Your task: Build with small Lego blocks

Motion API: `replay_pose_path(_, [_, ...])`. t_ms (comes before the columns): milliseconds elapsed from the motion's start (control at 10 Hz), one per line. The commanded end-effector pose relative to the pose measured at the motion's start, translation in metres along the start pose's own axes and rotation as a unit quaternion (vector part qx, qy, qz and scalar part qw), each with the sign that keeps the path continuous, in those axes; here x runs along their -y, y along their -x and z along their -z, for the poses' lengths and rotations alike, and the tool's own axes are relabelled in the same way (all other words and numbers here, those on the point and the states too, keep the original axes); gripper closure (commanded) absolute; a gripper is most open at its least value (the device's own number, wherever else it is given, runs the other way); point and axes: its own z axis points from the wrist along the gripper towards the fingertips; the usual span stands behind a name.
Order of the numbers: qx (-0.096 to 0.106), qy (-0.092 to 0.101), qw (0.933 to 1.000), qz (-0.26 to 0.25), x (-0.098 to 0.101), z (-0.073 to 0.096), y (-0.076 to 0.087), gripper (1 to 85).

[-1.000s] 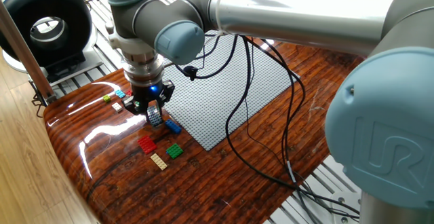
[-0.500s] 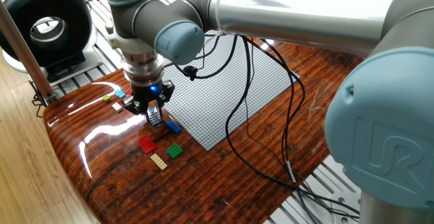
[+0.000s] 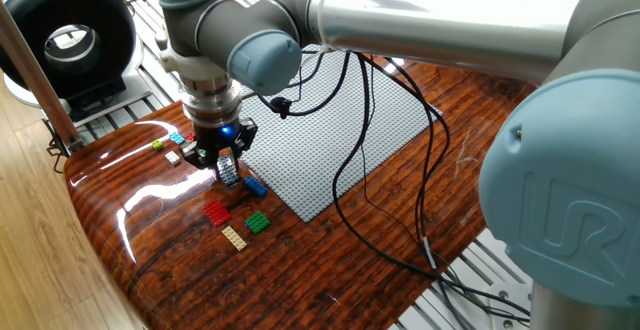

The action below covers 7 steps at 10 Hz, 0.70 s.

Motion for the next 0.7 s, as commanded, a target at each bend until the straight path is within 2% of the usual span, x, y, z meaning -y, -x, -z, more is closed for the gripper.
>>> replay_pose_path(0, [0.005, 0.006, 0.9999, -0.01, -0.001, 0.005, 0.004, 84.7])
replay_pose_path(300, [0.004, 0.002, 0.9999, 0.013, 0.001, 0.005, 0.004, 84.7])
replay_pose_path(400, [0.005, 0.003, 0.9995, 0.032, 0.006, 0.006, 0.006, 84.7])
replay_pose_path(600, [0.013, -0.004, 0.9985, 0.053, 0.027, -0.007, 0.007, 84.7])
